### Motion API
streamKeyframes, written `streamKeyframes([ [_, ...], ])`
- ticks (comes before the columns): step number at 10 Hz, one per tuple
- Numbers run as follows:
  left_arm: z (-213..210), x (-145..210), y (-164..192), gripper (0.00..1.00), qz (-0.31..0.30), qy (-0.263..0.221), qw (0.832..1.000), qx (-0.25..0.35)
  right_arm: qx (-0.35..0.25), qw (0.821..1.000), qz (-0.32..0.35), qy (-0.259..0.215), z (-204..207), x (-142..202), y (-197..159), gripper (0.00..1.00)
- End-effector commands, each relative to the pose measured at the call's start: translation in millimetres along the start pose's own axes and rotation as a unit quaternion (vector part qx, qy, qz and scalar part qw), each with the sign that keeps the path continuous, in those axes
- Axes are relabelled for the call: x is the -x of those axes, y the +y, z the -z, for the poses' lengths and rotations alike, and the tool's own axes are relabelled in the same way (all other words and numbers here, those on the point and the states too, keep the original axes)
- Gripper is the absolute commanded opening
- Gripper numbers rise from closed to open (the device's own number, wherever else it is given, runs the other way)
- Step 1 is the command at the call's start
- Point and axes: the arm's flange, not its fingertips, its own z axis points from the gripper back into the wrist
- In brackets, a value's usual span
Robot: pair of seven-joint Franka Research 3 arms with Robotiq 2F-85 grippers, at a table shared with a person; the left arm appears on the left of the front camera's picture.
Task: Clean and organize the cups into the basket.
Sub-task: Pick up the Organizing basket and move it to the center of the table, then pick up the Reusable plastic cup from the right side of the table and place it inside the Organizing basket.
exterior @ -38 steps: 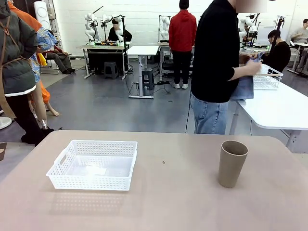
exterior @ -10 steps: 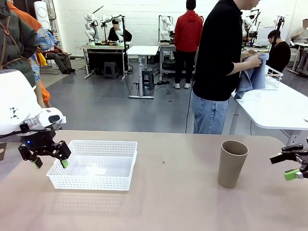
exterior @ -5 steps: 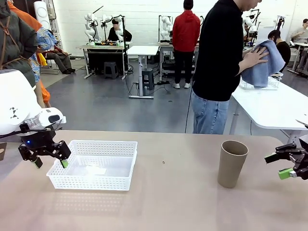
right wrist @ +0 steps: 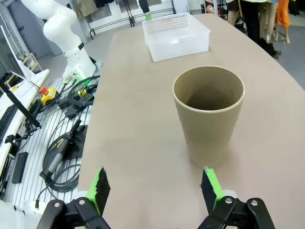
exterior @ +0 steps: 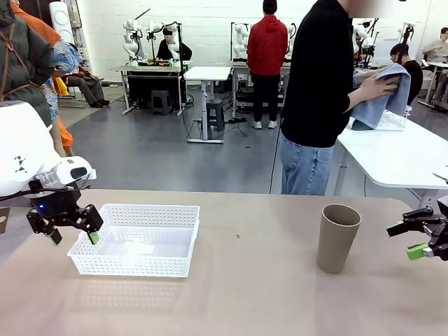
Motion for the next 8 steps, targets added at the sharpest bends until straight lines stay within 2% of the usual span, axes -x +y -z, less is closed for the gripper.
streamKeyframes([
  [1,0,0,0,1.00,0.000,0.000,1.000,0.000,0.022,0.999,-0.037,-0.008,-1,5,-5,1.00],
  [2,6,0,3,1.00,0.023,0.000,0.999,-0.026,0.054,0.996,-0.071,-0.013,0,7,-9,1.00],
  [4,9,2,6,1.00,0.028,-0.002,0.999,-0.044,0.073,0.991,-0.105,-0.028,3,8,-15,1.00],
  [6,10,-1,6,1.00,0.021,-0.004,0.999,-0.048,0.068,0.991,-0.109,-0.037,16,13,-26,1.00],
  [8,16,-6,7,1.00,0.017,0.005,0.999,-0.048,0.059,0.994,-0.084,-0.042,30,21,-42,1.00],
])
